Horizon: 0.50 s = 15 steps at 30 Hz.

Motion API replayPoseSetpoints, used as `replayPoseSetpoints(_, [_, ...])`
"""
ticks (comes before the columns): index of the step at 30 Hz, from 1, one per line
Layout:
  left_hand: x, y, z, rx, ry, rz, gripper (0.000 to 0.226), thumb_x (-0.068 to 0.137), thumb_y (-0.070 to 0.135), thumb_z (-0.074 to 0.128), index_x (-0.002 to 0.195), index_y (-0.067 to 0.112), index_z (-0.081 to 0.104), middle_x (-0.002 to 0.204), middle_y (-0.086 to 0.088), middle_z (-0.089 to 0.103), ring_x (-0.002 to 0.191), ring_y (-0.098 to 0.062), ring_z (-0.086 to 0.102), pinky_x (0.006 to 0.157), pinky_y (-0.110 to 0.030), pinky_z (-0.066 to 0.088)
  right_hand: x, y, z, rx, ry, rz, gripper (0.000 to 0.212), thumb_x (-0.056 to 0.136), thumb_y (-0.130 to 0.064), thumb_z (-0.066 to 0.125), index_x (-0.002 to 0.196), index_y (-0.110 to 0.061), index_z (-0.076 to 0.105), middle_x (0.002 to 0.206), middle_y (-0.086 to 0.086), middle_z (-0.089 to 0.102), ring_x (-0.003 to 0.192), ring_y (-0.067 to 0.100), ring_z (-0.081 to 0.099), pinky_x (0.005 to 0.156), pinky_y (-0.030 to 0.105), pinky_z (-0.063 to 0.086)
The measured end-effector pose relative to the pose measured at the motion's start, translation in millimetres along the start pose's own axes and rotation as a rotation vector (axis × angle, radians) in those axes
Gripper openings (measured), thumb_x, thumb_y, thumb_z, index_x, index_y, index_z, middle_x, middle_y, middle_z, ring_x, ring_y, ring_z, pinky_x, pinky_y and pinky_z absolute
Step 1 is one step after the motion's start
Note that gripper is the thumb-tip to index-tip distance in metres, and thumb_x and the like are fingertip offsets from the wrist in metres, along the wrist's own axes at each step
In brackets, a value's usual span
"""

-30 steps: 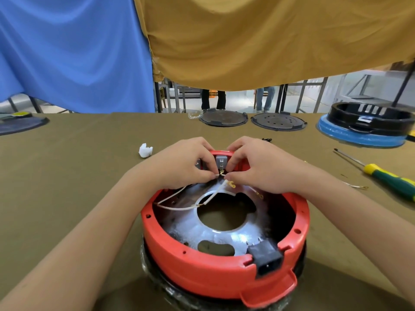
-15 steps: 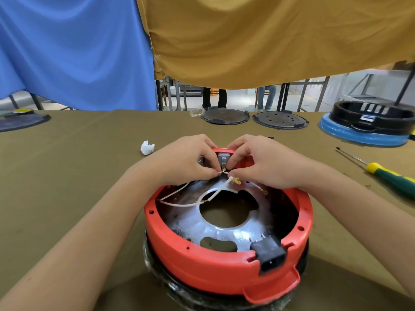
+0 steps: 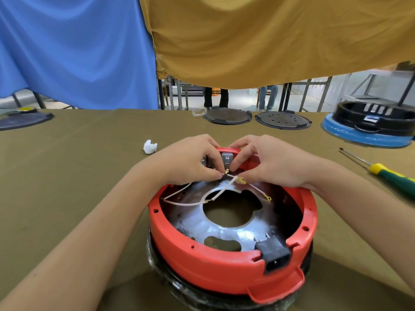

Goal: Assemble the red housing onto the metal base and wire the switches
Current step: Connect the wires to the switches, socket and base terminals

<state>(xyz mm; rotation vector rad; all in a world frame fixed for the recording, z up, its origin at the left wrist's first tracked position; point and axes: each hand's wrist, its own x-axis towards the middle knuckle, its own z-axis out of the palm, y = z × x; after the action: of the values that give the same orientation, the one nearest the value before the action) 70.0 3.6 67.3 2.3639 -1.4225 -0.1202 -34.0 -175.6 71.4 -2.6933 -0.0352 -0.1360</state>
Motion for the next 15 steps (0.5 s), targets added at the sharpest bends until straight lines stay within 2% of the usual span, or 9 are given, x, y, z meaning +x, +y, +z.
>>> replayPoseSetpoints(6, [1.7, -1.9, 1.1, 0.006, 0.003, -0.001, 0.012, 0.088, 0.033, 0.073, 0.083, 0.043, 0.072, 0.120, 0.018, 0.050, 0.102, 0.008, 0.050, 0.081, -0.008, 0.034, 0.0, -0.2, 0.7, -0.001, 0.001, 0.003, 0.017, 0.080, -0.026, 0.079, 0.095, -0.032, 0.077, 0.134, -0.017, 0.049, 0.109, 0.003, 0.051, 0.089, 0.022, 0.036])
replayPoseSetpoints(11, [2.1, -2.3, 1.7, 0.010, 0.009, -0.001, 0.015, 0.088, 0.032, 0.073, 0.080, 0.045, 0.071, 0.120, 0.018, 0.051, 0.100, 0.005, 0.052, 0.080, -0.010, 0.035, 0.4, 0.2, 1.7, -0.012, 0.011, -0.002, 0.018, 0.081, -0.026, 0.078, 0.098, -0.032, 0.078, 0.135, -0.016, 0.049, 0.111, 0.005, 0.051, 0.092, 0.023, 0.036])
replayPoseSetpoints(15, [2.4, -1.9, 2.2, 0.005, 0.016, 0.002, 0.020, 0.087, 0.031, 0.074, 0.077, 0.048, 0.069, 0.119, 0.017, 0.051, 0.098, 0.004, 0.052, 0.086, -0.022, 0.037, 1.2, 0.9, 4.0, -0.042, 0.030, -0.008, 0.016, 0.082, -0.026, 0.077, 0.097, -0.033, 0.077, 0.135, -0.016, 0.050, 0.111, 0.005, 0.050, 0.092, 0.023, 0.035])
